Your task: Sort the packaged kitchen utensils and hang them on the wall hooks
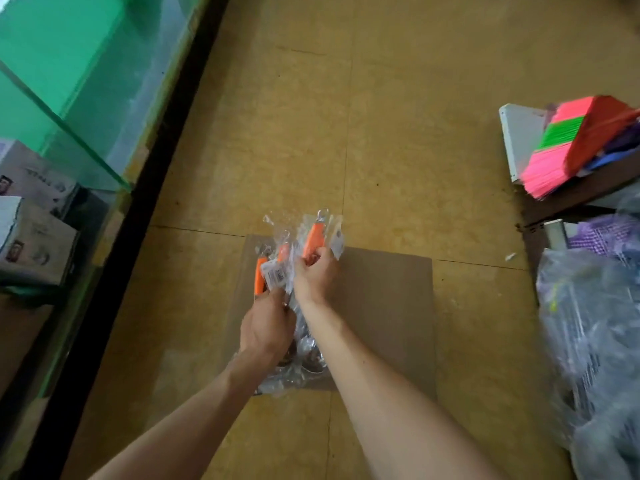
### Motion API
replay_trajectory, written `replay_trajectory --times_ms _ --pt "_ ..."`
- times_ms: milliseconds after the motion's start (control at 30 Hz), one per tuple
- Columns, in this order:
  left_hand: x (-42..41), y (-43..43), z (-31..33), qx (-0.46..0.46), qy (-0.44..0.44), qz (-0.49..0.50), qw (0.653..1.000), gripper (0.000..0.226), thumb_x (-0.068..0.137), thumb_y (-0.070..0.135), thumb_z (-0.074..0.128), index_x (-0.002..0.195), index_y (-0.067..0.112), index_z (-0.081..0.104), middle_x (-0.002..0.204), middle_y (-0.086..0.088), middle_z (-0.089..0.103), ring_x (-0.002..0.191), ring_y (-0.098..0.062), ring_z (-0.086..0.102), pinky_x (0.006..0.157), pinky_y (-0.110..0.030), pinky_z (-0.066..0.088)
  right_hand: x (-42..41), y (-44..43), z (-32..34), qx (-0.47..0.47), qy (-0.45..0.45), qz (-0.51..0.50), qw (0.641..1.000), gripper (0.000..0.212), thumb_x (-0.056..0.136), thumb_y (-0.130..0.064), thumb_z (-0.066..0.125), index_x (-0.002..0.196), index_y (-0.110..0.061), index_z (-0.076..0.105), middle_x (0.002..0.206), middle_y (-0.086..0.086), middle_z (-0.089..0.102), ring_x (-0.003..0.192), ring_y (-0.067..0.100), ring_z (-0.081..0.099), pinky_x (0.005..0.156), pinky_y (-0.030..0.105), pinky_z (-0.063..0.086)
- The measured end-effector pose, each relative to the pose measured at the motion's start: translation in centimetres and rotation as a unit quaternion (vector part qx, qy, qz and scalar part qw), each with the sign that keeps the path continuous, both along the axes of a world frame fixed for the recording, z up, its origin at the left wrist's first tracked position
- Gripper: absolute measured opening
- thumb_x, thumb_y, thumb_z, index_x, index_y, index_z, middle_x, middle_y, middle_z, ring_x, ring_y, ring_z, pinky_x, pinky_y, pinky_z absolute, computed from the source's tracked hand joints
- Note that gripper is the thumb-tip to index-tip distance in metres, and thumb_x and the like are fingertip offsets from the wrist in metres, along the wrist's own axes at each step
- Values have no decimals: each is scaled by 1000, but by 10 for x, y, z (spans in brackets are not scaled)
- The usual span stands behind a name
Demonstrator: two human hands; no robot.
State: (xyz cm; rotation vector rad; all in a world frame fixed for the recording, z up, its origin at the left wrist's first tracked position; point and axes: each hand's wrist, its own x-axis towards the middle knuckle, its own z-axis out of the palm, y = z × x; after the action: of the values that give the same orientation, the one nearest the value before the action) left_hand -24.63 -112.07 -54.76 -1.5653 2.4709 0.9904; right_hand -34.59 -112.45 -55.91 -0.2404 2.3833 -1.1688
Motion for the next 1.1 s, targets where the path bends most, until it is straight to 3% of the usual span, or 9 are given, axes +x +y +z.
replay_trajectory --times_ms 100,167,333,500,633,733,800,933,1100 --pt "3 1 17 13 32 25 999 23 86 14 56 71 22 40 78 -2 58 64 -25 48 55 -32 35 -1 3 26 -18 -26 13 999 29 85 -23 70 72 -32 45 86 1 68 84 25 66 77 37 53" --pt "5 0 31 4 37 19 999 16 87 15 57 77 20 46 81 -1 58 67 -26 52 57 -32 39 -5 6 44 -26 -37 14 999 26 84 -20 72 77 -30 49 81 -5 62 84 24 66 79 37 54" --pt "3 -6 83 72 74 33 994 26 85 10 66 68 16 47 59 1 55 52 -17 47 50 -30 36 -12 15 102 -43 -54 20 997 18 85 -14 71 92 -22 56 79 -11 62 80 16 64 75 31 51" --pt "-13 -9 158 164 123 -5 979 12 89 21 69 91 25 58 70 6 68 53 3 55 47 -10 39 -22 31 180 -50 -27 -5 998 17 83 -14 71 96 -19 63 79 -12 62 79 15 64 77 32 52" --pt "-34 0 229 170 154 -50 972 19 92 15 65 74 11 65 62 5 59 44 3 46 47 -12 36 -34 54 252 -64 -3 -47 997 22 83 -18 73 103 -15 65 86 -8 67 78 11 64 74 29 53" --pt "-54 13 277 187 144 -73 969 29 92 19 65 64 18 60 54 7 54 45 -2 42 44 -15 32 -47 77 305 -76 25 -80 994 23 83 -20 75 105 -16 66 93 -5 72 79 10 65 73 23 52" --pt "-67 22 309 192 141 -100 966 29 92 23 66 64 18 61 53 5 55 48 -9 44 48 -25 35 -56 93 339 -87 52 -107 989 22 85 -22 74 105 -14 67 93 -4 73 76 8 63 66 14 46" --pt "-93 50 365 216 142 -163 952 23 91 26 66 78 7 68 65 -15 62 56 -16 50 51 -41 44 -75 135 397 -111 87 -163 976 19 92 -27 66 105 -13 70 91 0 73 81 15 65 73 29 49" --pt "-122 118 416 228 129 -235 936 28 91 26 66 78 1 64 56 -4 51 43 -7 40 44 -25 34 -97 219 453 -138 91 -219 962 14 93 -21 64 101 -12 71 85 -4 70 82 14 66 76 29 51"
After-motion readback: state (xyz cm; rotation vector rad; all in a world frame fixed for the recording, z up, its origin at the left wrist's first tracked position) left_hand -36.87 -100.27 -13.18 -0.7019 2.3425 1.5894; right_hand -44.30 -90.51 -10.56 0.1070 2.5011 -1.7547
